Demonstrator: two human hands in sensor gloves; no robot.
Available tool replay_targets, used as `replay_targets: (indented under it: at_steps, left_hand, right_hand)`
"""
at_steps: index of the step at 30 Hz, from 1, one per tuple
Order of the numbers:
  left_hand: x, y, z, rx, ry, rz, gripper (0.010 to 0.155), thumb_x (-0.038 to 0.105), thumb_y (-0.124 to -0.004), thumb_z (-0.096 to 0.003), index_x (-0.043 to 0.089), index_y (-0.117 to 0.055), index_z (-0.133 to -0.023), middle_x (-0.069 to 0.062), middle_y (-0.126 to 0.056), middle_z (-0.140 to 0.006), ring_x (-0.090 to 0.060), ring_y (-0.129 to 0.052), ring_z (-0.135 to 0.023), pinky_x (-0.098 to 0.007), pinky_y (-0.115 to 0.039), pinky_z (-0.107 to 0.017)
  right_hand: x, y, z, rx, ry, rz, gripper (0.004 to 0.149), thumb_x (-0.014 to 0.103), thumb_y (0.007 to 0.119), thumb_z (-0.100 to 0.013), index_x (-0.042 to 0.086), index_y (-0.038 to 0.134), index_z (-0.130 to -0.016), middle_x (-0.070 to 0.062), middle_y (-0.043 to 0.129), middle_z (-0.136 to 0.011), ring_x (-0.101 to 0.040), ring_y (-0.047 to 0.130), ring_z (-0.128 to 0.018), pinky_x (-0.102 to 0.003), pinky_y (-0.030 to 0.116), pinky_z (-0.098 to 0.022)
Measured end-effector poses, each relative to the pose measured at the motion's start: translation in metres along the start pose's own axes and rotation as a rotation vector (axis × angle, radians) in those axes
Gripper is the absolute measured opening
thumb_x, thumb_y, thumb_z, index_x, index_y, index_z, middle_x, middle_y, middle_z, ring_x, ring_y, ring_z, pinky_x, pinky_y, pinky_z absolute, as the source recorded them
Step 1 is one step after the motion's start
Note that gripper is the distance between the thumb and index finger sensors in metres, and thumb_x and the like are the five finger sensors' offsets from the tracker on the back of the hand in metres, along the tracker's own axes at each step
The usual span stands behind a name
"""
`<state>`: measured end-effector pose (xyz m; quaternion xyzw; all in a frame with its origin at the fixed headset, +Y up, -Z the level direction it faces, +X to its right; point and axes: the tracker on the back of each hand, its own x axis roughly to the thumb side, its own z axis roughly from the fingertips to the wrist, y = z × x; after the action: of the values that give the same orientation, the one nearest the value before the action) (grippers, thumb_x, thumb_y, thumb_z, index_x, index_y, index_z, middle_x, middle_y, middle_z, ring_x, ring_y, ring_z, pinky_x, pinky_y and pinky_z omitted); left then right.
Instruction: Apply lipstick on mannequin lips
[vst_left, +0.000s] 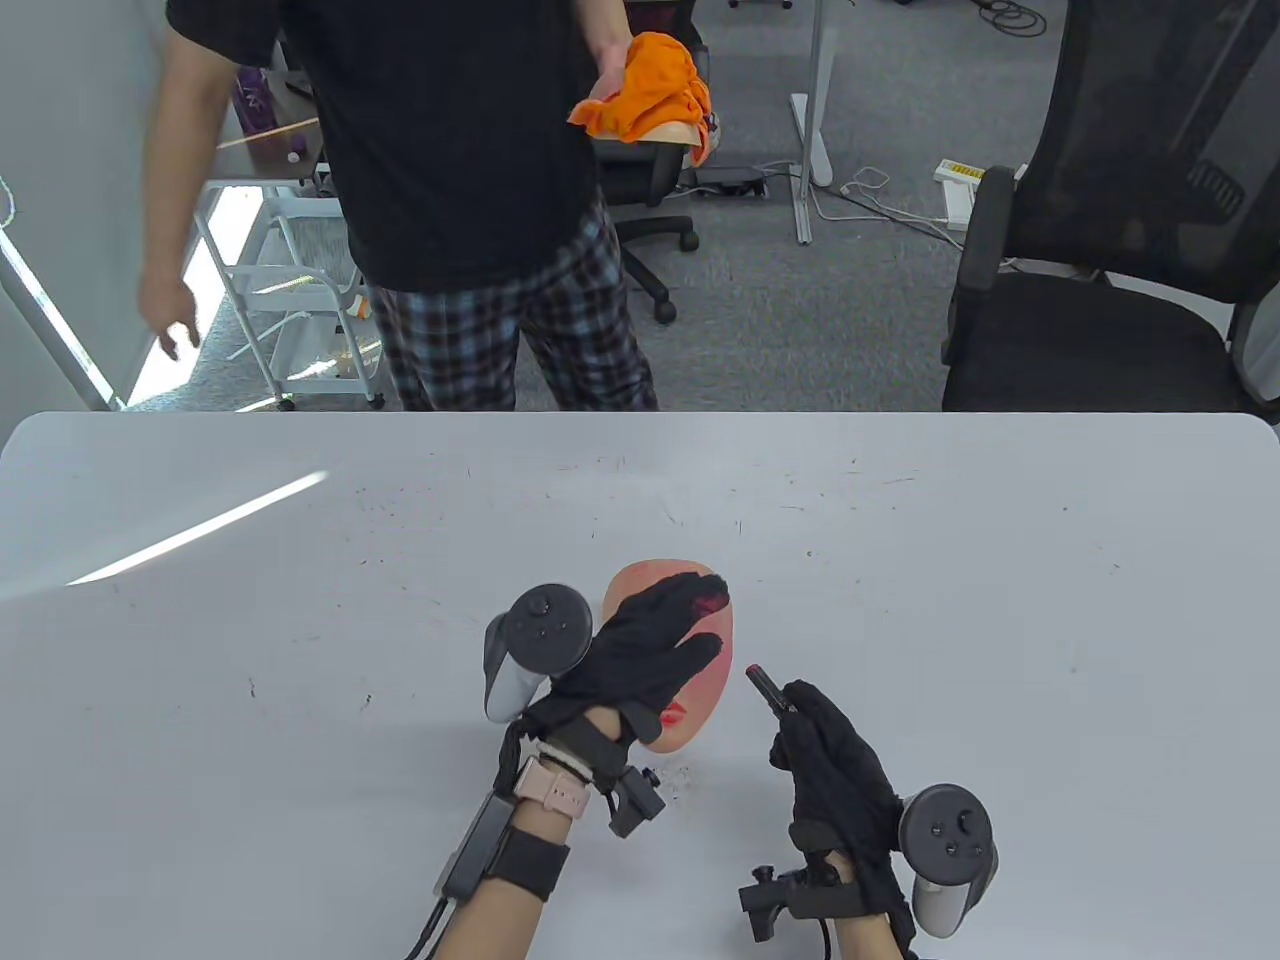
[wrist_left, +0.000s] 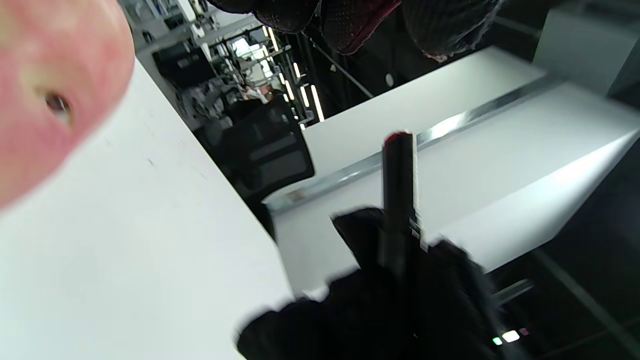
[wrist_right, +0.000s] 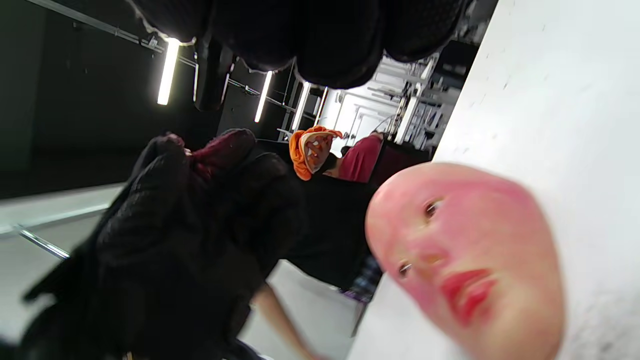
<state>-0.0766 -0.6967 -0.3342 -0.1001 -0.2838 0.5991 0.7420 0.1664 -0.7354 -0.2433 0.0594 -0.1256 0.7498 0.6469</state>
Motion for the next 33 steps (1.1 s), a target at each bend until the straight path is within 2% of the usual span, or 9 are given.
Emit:
replay_targets:
  at_steps: [6, 8, 13, 19, 24, 26, 29, 31, 33]
  left_hand:
    - [-0.021, -0.042, 0.031, -0.049, -0.044, 0.292, 0.069, 0.049, -0.068, -0.0560, 0.019, -0.055, -0.116, -0.016, -0.050, -0.120, -0.044, -0.042, -0.106, -0.058, -0.044, -0.078]
    - [-0.027, -0.045, 0.036, 0.030, -0.060, 0.335, 0.063, 0.045, -0.067, -0.0568, 0.020, -0.059, -0.114, -0.015, -0.053, -0.118, -0.043, -0.044, -0.105, -0.057, -0.046, -0.077]
    - [-0.047, -0.040, 0.044, 0.085, -0.059, 0.371, 0.057, 0.044, -0.067, -0.0575, 0.020, -0.065, -0.109, -0.014, -0.059, -0.115, -0.042, -0.052, -0.102, -0.056, -0.051, -0.075]
    - [-0.049, -0.030, 0.051, 0.173, -0.109, 0.319, 0.051, 0.041, -0.070, -0.0564, 0.020, -0.074, -0.103, -0.012, -0.069, -0.109, -0.040, -0.062, -0.098, -0.053, -0.058, -0.072]
    - [-0.046, -0.029, 0.054, 0.237, -0.133, 0.161, 0.045, 0.046, -0.080, -0.0525, 0.026, -0.074, -0.093, -0.006, -0.075, -0.101, -0.032, -0.071, -0.093, -0.049, -0.066, -0.067]
    - [-0.048, -0.030, 0.053, 0.226, -0.119, 0.148, 0.045, 0.049, -0.080, -0.0531, 0.029, -0.071, -0.092, -0.004, -0.074, -0.100, -0.031, -0.071, -0.092, -0.047, -0.066, -0.067]
    - [-0.048, -0.034, 0.052, 0.156, -0.125, 0.243, 0.054, 0.046, -0.072, -0.0568, 0.025, -0.067, -0.106, -0.009, -0.070, -0.106, -0.036, -0.064, -0.097, -0.052, -0.060, -0.071]
    - [-0.045, -0.033, 0.053, 0.185, -0.133, 0.275, 0.051, 0.039, -0.075, -0.0550, 0.021, -0.076, -0.103, -0.011, -0.076, -0.104, -0.039, -0.066, -0.097, -0.055, -0.060, -0.070]
    - [-0.043, -0.028, 0.054, 0.216, -0.144, 0.208, 0.048, 0.040, -0.080, -0.0520, 0.023, -0.082, -0.097, -0.009, -0.084, -0.097, -0.037, -0.074, -0.092, -0.053, -0.066, -0.066]
  right_hand:
    - [-0.010, 0.026, 0.003, 0.170, 0.032, -0.186, 0.053, 0.047, 0.070, -0.048, 0.015, 0.078, -0.089, 0.002, 0.092, -0.053, -0.020, 0.091, -0.049, -0.049, 0.073, -0.052]
    - [-0.012, 0.032, 0.005, 0.173, 0.043, -0.222, 0.053, 0.047, 0.071, -0.048, 0.015, 0.078, -0.089, 0.000, 0.092, -0.054, -0.022, 0.091, -0.049, -0.051, 0.072, -0.052]
    - [-0.008, 0.039, 0.005, 0.241, 0.022, 0.068, 0.053, 0.047, 0.071, -0.048, 0.015, 0.079, -0.089, -0.004, 0.094, -0.057, -0.025, 0.091, -0.050, -0.053, 0.071, -0.052]
    - [-0.006, 0.055, 0.006, 0.394, -0.005, 0.202, 0.055, 0.036, 0.073, -0.048, 0.014, 0.068, -0.098, -0.013, 0.089, -0.080, -0.034, 0.089, -0.067, -0.057, 0.067, -0.057]
    - [-0.002, 0.060, 0.012, 0.332, -0.067, 0.391, 0.053, 0.034, 0.074, -0.047, 0.016, 0.071, -0.097, -0.012, 0.089, -0.083, -0.034, 0.089, -0.068, -0.055, 0.068, -0.057]
    - [-0.002, 0.062, 0.014, 0.293, -0.097, 0.445, 0.054, 0.035, 0.074, -0.046, 0.015, 0.071, -0.096, -0.012, 0.090, -0.082, -0.032, 0.090, -0.067, -0.054, 0.070, -0.056]
    - [-0.003, 0.060, 0.015, 0.251, -0.093, 0.438, 0.054, 0.036, 0.075, -0.046, 0.013, 0.071, -0.095, -0.011, 0.090, -0.080, -0.031, 0.091, -0.065, -0.053, 0.070, -0.055]
    - [-0.006, 0.059, 0.015, 0.251, -0.091, 0.387, 0.054, 0.035, 0.075, -0.045, 0.013, 0.071, -0.094, -0.012, 0.090, -0.080, -0.032, 0.091, -0.065, -0.054, 0.070, -0.055]
    - [-0.006, 0.059, 0.018, 0.268, -0.094, 0.372, 0.053, 0.035, 0.075, -0.045, 0.014, 0.072, -0.094, -0.012, 0.091, -0.079, -0.032, 0.091, -0.064, -0.054, 0.070, -0.055]
